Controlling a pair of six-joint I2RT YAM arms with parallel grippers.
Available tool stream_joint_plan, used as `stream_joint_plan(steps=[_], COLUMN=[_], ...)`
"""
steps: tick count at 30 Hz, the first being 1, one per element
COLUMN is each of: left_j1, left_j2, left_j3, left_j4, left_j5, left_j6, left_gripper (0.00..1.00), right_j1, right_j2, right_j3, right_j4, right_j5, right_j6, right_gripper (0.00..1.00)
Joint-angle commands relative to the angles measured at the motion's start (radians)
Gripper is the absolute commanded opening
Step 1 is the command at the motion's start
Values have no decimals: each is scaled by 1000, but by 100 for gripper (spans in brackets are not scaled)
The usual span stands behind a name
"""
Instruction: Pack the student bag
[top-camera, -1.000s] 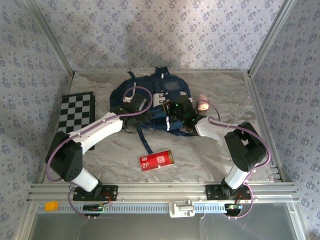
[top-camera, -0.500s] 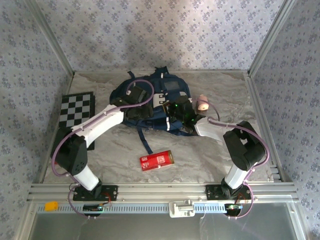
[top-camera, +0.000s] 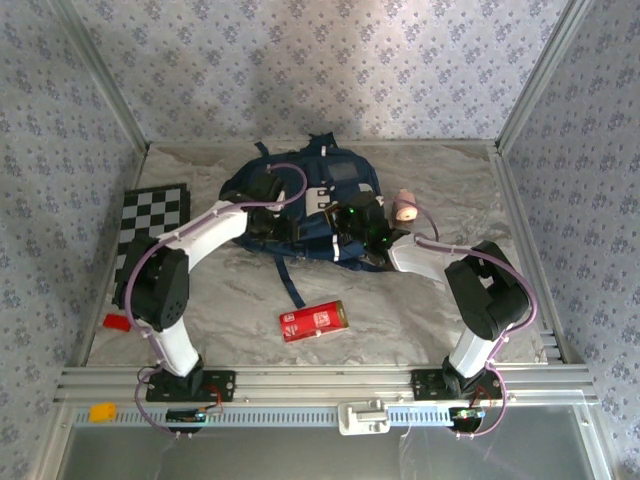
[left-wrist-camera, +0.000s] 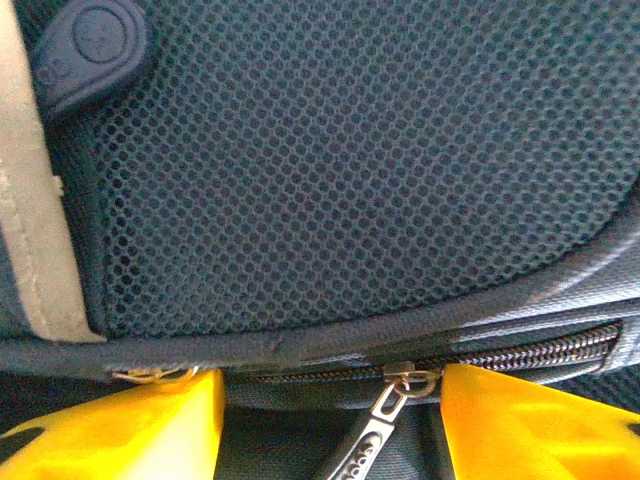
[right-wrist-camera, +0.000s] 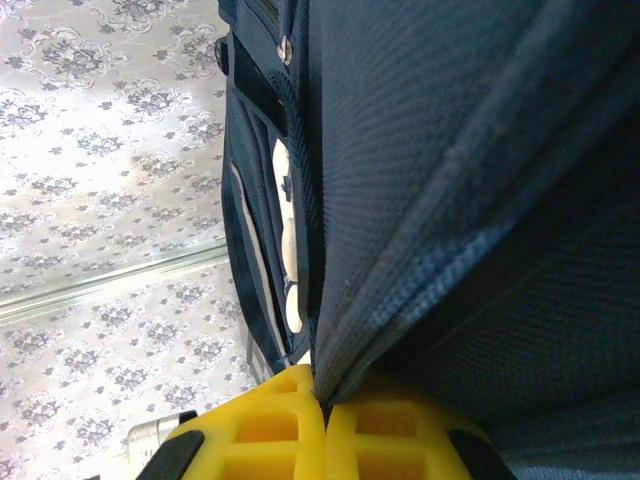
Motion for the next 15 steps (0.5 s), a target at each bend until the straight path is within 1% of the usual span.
stream_joint_plan(steps=[1, 7, 12, 15], left_j1=[3, 2, 2, 2], left_j2=[20, 86, 75, 47], left_j3=[31, 92, 89, 60], left_j4=[-20, -9, -20, -23], left_j5=[35, 101, 134, 129], left_j6=[34, 46, 66, 58], left_gripper=[54, 38, 24, 22], right_j1=[3, 2, -7, -12], right_j2=[0, 9, 4, 2], right_j3=[51, 55, 53, 51], right_j4=[44, 41, 30, 24], right_j5=[-17, -16, -17, -15], right_j6=[-26, -28, -36, -41], right_gripper=[0, 0, 0, 0])
